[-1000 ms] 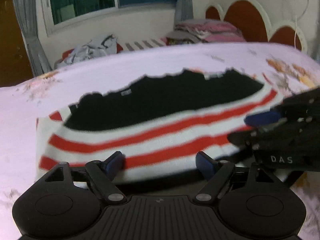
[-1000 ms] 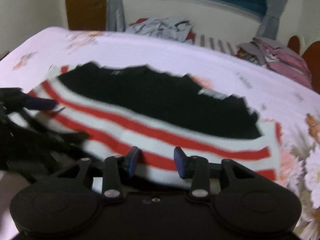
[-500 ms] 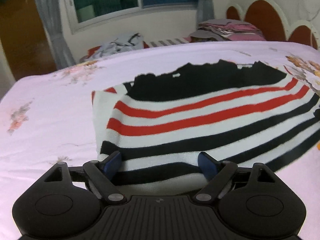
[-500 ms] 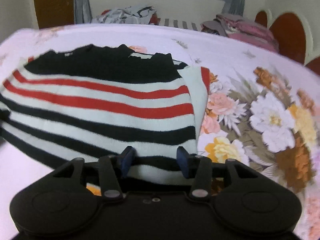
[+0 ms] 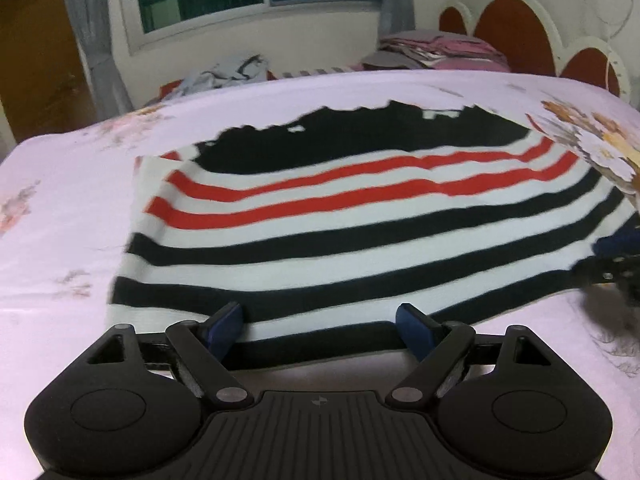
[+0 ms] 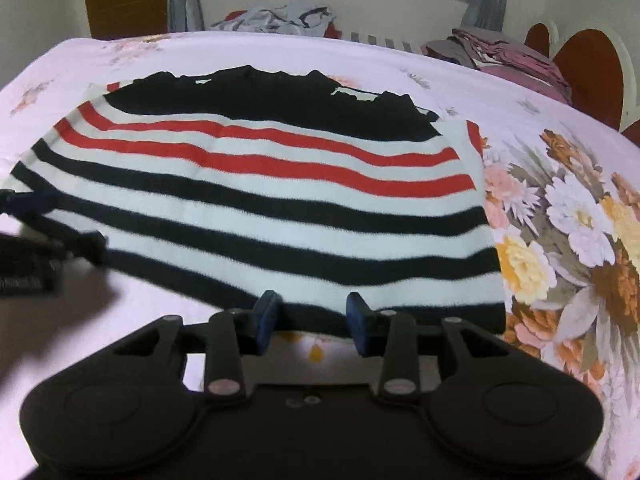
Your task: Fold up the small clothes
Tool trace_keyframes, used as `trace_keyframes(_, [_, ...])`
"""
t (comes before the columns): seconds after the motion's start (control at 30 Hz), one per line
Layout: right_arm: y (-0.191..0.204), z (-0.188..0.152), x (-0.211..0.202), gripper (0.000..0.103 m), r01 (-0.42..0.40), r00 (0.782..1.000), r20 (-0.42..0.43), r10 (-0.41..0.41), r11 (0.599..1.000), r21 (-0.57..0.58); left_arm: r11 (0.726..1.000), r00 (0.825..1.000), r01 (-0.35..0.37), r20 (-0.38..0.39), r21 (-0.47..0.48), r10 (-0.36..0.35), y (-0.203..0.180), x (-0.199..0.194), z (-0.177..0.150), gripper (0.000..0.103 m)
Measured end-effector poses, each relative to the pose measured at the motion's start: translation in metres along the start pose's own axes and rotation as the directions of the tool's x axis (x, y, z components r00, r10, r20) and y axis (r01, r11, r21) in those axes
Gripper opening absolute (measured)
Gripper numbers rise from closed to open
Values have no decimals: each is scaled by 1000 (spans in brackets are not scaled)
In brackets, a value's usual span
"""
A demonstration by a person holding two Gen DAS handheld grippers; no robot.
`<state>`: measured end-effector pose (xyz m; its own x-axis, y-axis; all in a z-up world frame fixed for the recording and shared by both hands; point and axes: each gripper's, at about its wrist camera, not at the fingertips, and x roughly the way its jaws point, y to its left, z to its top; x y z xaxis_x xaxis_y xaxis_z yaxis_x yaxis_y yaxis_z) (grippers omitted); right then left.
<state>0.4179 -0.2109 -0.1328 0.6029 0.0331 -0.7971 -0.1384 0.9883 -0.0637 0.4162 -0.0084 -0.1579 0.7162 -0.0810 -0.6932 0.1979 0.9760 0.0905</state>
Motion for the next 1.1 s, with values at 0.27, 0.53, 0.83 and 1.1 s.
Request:
trace_keyframes(0.27, [-86, -12, -5, 39, 148, 989, -55, -140, 973, 179, 988, 992, -124, -36, -91, 121, 63, 2, -12, 84])
trace_keyframes(0.53, [-78, -3, -40, 22, 99, 982, 141, -128, 976, 196, 984, 993, -111, -55, -138, 105, 67, 8, -14, 87])
trace_keyframes(0.83, [-72, -4, 4, 17, 132, 991, 5, -134, 982, 132, 982, 995, -88, -55, -167, 80, 73, 9, -17, 88])
trace_keyframes(1.1, [-75, -11, -1, 17, 119, 992, 14, -123, 980, 158, 978, 996, -83, -52, -193, 74, 76, 10, -20, 91])
